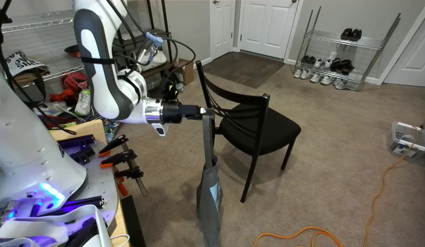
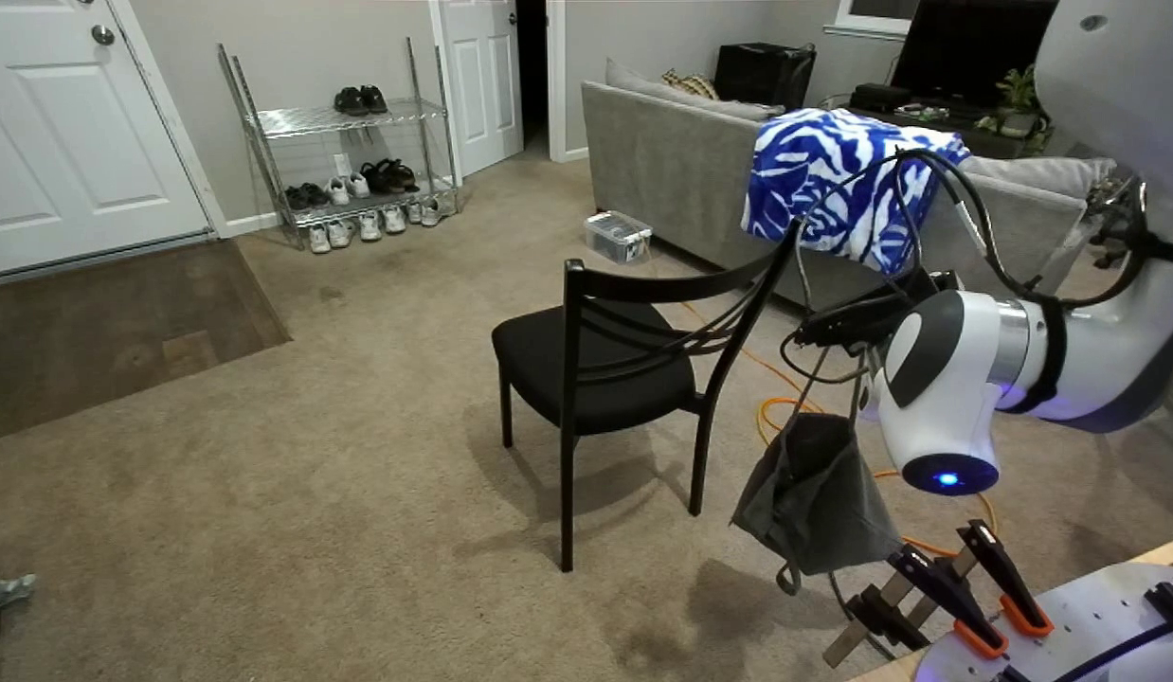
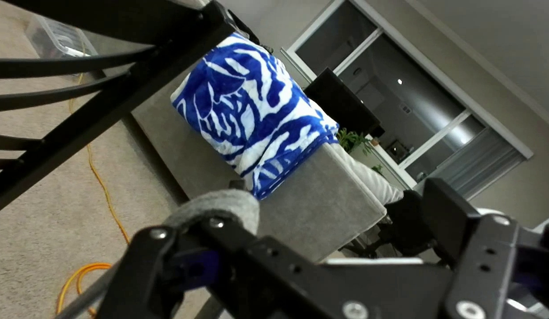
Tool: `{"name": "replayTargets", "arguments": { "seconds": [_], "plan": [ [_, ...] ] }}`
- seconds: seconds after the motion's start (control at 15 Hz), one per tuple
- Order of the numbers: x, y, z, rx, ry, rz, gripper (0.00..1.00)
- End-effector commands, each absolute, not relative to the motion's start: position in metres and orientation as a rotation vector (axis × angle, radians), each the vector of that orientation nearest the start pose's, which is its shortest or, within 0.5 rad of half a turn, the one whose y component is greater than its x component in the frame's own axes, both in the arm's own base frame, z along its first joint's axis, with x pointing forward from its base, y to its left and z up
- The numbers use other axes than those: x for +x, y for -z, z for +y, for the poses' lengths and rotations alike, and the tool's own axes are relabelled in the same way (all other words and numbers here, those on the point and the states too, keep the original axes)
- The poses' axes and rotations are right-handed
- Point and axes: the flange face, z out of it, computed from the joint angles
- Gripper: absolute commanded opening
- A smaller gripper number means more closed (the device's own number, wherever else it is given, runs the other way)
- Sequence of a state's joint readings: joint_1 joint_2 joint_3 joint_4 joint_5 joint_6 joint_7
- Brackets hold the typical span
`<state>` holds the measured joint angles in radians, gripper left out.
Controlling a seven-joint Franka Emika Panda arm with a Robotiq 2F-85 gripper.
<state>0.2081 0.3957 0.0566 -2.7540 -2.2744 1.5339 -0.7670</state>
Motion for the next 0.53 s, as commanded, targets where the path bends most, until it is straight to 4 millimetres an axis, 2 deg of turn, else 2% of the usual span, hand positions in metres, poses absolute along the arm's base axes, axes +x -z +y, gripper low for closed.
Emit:
{"name": "replayTargets", "arguments": {
  "seconds": [0.0, 0.07, 0.13, 0.47],
  "plan": [
    [0.356, -0.139, 0.013, -0.215, 1.117, 1.587, 1.00],
    [0.357, -0.137, 0.019, -0.228, 1.096, 1.600, 1.00],
    [0.360, -0.127, 0.015, -0.179, 1.098, 1.624, 1.00],
    [0.360, -0.126, 0.020, -0.193, 1.093, 1.623, 1.00]
  ]
}}
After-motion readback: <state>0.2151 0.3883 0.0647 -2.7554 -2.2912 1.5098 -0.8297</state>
